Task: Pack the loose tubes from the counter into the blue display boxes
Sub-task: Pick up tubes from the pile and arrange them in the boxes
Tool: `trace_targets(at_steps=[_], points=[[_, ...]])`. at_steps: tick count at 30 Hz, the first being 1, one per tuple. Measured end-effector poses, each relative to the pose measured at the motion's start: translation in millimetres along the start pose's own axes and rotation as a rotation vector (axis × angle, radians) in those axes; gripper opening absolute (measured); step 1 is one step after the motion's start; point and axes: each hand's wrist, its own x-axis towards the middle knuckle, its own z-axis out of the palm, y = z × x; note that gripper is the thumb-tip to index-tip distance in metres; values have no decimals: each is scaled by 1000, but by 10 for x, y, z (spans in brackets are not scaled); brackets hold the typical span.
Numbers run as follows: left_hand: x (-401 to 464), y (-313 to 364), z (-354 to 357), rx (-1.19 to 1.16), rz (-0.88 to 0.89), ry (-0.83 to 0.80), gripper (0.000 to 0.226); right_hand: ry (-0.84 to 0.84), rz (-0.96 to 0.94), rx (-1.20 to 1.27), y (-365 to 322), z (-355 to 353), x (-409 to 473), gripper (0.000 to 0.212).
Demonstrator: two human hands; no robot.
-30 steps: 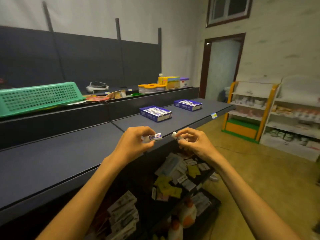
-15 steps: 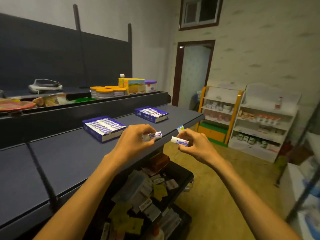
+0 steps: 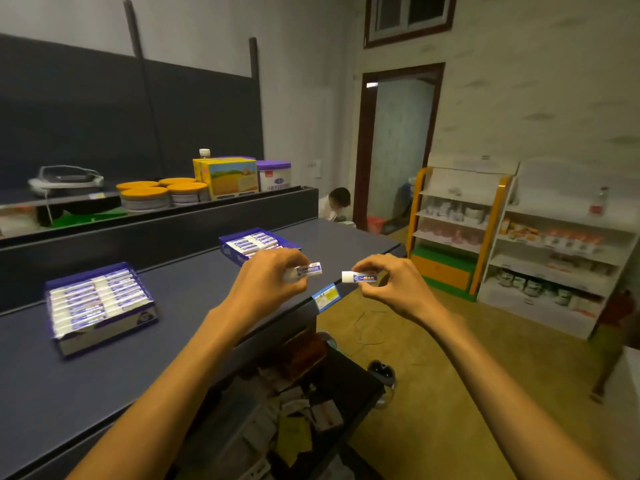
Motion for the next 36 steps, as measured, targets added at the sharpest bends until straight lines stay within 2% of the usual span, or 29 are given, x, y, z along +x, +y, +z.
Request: trace_targets(at_steps=[6,11,23,31,36], points=[[519,-47,367,107,-135,69,26,-68,-100,61,730,-69,605,27],[763,-149,460,173,-240,95,29,-133,-193,133,1068,52,1134,28],[888,-994,376,263,-517,174,25,-294,-363,264,1013,994,2324,28],[864,-1300,256,304,-639,46,25,-462,-407,307,787,1429,2718,33],[901,-1294,306,415,-700,-89,23,-491,-435,307,741,1547,2816,28]])
